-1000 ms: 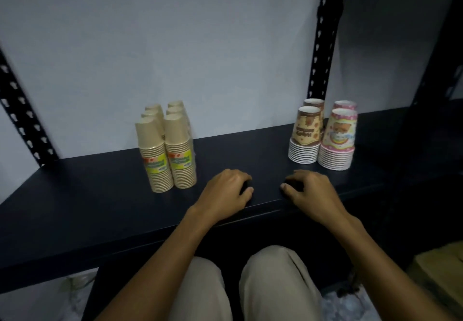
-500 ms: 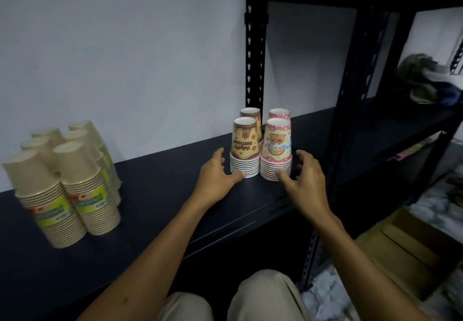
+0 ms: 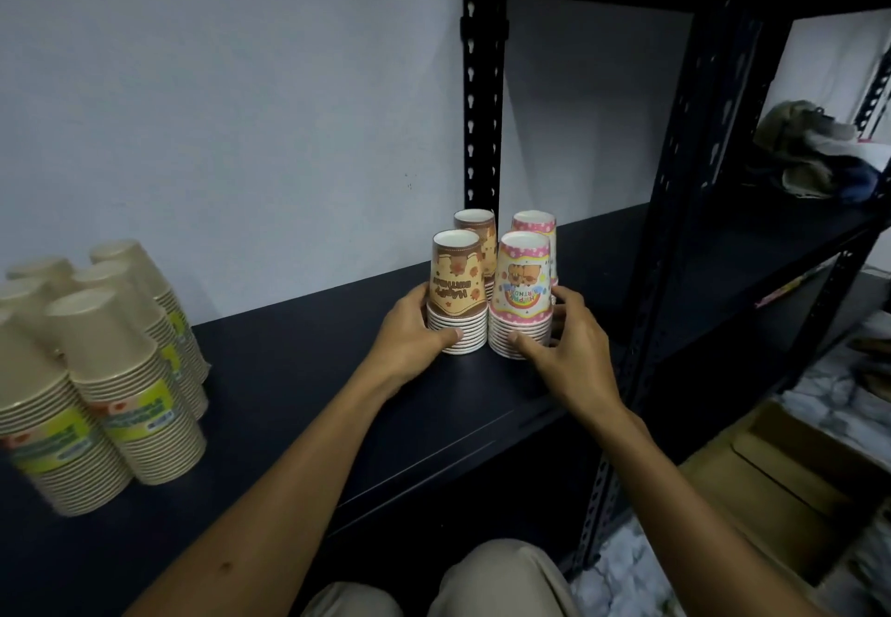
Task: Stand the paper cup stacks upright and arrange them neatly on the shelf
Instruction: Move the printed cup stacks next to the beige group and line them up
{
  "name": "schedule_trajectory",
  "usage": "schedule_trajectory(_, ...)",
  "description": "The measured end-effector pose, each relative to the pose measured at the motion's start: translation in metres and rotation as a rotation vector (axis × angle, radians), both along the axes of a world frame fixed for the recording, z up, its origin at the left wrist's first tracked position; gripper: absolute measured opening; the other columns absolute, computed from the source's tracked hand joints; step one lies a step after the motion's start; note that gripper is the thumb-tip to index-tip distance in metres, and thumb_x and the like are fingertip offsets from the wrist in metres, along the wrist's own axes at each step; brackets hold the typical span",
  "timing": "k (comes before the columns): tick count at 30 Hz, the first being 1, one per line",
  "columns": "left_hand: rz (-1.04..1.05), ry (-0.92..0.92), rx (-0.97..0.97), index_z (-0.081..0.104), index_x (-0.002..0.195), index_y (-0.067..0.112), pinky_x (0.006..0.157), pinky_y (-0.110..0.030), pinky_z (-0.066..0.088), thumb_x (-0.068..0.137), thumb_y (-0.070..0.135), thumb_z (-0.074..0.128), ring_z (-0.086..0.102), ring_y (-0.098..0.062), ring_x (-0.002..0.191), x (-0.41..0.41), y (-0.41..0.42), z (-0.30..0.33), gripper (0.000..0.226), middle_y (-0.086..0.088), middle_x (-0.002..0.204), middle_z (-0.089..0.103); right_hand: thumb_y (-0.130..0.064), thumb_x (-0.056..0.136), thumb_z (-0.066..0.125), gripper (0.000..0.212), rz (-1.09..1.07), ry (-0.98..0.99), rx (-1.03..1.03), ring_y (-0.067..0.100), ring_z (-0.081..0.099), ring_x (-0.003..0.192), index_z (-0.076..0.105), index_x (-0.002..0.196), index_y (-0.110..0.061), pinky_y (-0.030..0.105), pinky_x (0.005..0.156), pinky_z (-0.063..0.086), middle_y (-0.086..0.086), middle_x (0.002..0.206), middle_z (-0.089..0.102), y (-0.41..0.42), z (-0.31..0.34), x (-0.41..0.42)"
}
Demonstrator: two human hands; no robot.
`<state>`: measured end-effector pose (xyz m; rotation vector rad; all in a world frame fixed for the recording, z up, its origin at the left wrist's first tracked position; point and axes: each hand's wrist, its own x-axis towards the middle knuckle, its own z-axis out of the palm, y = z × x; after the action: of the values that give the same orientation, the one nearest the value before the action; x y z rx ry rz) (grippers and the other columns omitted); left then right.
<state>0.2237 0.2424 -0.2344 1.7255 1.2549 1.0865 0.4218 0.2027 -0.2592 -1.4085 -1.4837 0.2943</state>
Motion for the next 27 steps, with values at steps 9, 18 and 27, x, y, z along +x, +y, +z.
schedule_trajectory(9,0.304,0.003,0.000,0.049,0.133,0.014,0.099,-0.035,0.048,0.073,0.011,0.080,0.059,-0.013,0.113,-0.049,-0.024,-0.003,0.068,0.000,0.128,0.062,-0.020,0.078,0.078,0.064,0.295,0.049,-0.043,0.001,0.053,0.102,0.046,0.133,-0.021,0.004,0.073,0.040,-0.015,0.114,0.054,0.011,0.011,-0.044)
schedule_trajectory(18,0.694,0.041,0.004,0.049,0.131,0.013,0.098,-0.037,0.047,0.078,0.016,0.075,0.057,-0.022,0.116,-0.102,-0.048,-0.006,0.059,-0.005,0.128,0.060,-0.020,0.080,0.076,0.065,0.591,0.029,-0.142,0.003,0.057,0.100,0.044,0.136,-0.020,0.010,0.078,0.045,-0.011,0.120,0.056,0.046,0.015,-0.117)
schedule_trajectory(27,0.975,0.086,-0.002,0.043,0.129,0.006,0.098,-0.034,0.040,0.082,0.009,0.066,0.050,-0.030,0.122,-0.113,-0.040,-0.006,0.052,-0.012,0.132,0.053,-0.011,0.073,0.081,0.067,0.792,0.103,-0.244,0.009,0.065,0.105,0.051,0.132,-0.021,0.032,0.092,0.053,-0.003,0.123,0.064,0.087,0.018,-0.153)
